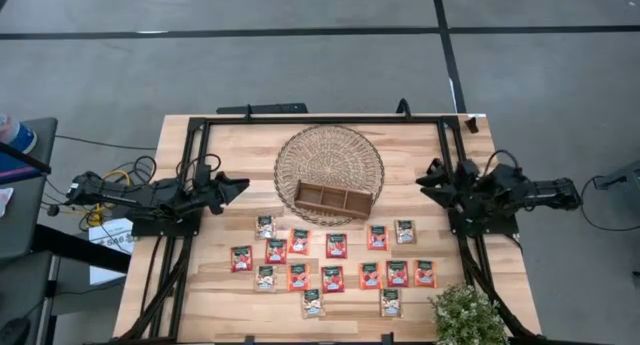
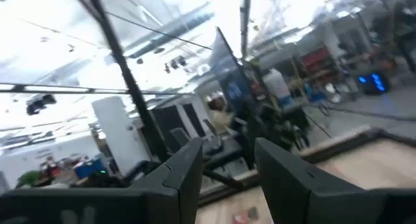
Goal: Pick & Place Tea
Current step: Put the brown tea bag into the right section of the wooden organizer
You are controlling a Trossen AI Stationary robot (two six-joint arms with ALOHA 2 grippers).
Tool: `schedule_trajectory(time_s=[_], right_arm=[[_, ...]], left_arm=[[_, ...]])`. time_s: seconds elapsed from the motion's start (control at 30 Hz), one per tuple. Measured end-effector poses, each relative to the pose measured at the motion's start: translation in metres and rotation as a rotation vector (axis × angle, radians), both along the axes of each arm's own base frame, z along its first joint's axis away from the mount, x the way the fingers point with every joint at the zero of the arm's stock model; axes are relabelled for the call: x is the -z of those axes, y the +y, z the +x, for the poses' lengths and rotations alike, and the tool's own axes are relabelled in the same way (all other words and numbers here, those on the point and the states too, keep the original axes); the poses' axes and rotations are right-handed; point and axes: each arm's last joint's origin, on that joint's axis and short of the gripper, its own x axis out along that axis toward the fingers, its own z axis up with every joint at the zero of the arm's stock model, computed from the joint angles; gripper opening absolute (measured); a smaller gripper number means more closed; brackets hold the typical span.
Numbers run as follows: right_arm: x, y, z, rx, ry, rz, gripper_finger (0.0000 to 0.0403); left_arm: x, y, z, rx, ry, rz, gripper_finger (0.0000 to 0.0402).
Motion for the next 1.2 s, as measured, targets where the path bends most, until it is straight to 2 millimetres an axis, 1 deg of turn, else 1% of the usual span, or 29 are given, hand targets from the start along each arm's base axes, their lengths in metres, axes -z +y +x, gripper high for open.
schedule_trajectory(time_s=[0.07, 0.17, 0.3, 0.43, 0.57, 0.7, 0.77, 0.9, 1.1, 1.2], right_arm=[[-0.011, 0.000, -0.003, 0.010, 0.055, -0.024, 0.0132], [-0.026, -0.002, -0.007, 0.048, 0.231, -0.044, 0.0123], [-0.038, -0.003, -0.008, 0.090, 0.570, -0.025, 0.0108], [-0.047, -0.003, -0.001, 0.096, 0.859, -0.002, 0.0096], [-0.051, 0.000, 0.015, 0.069, 1.062, -0.021, 0.0091], [-0.048, 0.004, 0.030, -0.018, 1.207, -0.018, 0.0091], [-0.046, 0.006, 0.036, -0.053, 1.250, -0.009, 0.0092], [-0.038, 0.007, 0.051, -0.054, 1.320, -0.006, 0.0093], [-0.029, 0.005, 0.064, -0.045, 1.402, 0.023, 0.0094], [-0.022, 0.002, 0.070, -0.069, 1.463, 0.048, 0.0110]], left_arm=[[0.000, 0.000, 0.000, 0.015, 0.000, 0.005, 0.0133], [0.001, -0.002, 0.001, 0.060, 0.014, 0.016, 0.0133], [0.003, -0.004, 0.001, 0.137, 0.029, 0.028, 0.0133], [0.006, -0.005, 0.002, 0.179, 0.063, 0.020, 0.0133], [0.012, -0.005, 0.002, 0.178, 0.122, 0.022, 0.0133], [0.015, -0.005, 0.002, 0.179, 0.157, 0.024, 0.0133], [0.016, -0.006, 0.002, 0.191, 0.161, 0.024, 0.0133], [0.016, -0.006, 0.002, 0.205, 0.164, 0.027, 0.0133], [0.016, -0.006, 0.002, 0.203, 0.164, 0.028, 0.0133], [0.016, -0.006, 0.002, 0.200, 0.164, 0.028, 0.0133]])
